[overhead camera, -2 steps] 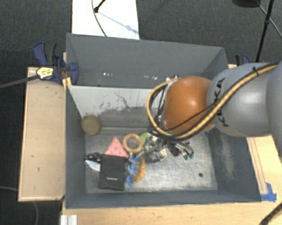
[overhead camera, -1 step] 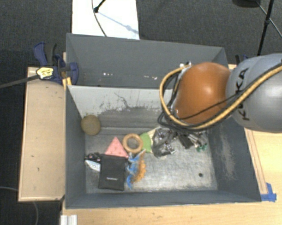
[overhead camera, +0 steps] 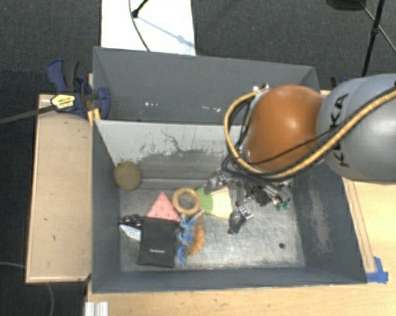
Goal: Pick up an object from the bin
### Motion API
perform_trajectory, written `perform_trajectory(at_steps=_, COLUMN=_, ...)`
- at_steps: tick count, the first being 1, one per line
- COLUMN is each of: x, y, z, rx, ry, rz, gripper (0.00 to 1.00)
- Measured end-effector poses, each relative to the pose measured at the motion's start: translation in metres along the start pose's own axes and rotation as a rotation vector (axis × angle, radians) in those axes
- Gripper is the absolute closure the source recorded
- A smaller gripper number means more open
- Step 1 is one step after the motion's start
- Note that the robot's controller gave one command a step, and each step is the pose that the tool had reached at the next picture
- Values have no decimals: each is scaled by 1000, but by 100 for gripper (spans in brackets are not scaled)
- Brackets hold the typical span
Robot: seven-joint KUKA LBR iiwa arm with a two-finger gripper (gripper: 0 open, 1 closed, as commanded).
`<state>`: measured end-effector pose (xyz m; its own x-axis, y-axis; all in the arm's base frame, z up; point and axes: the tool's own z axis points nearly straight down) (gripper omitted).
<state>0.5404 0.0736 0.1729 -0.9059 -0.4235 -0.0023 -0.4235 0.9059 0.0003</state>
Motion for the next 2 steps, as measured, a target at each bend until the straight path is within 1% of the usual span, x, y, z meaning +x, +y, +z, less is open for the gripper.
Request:
perform_trajectory(at_steps=1, x=-2, y=0, z=10, rx=0, ry=1, rz=5, gripper=0)
perform_trajectory(at_steps=2, x=-33, y=-1, z=99, rx=0, ry=-3, rz=-136, gripper=100)
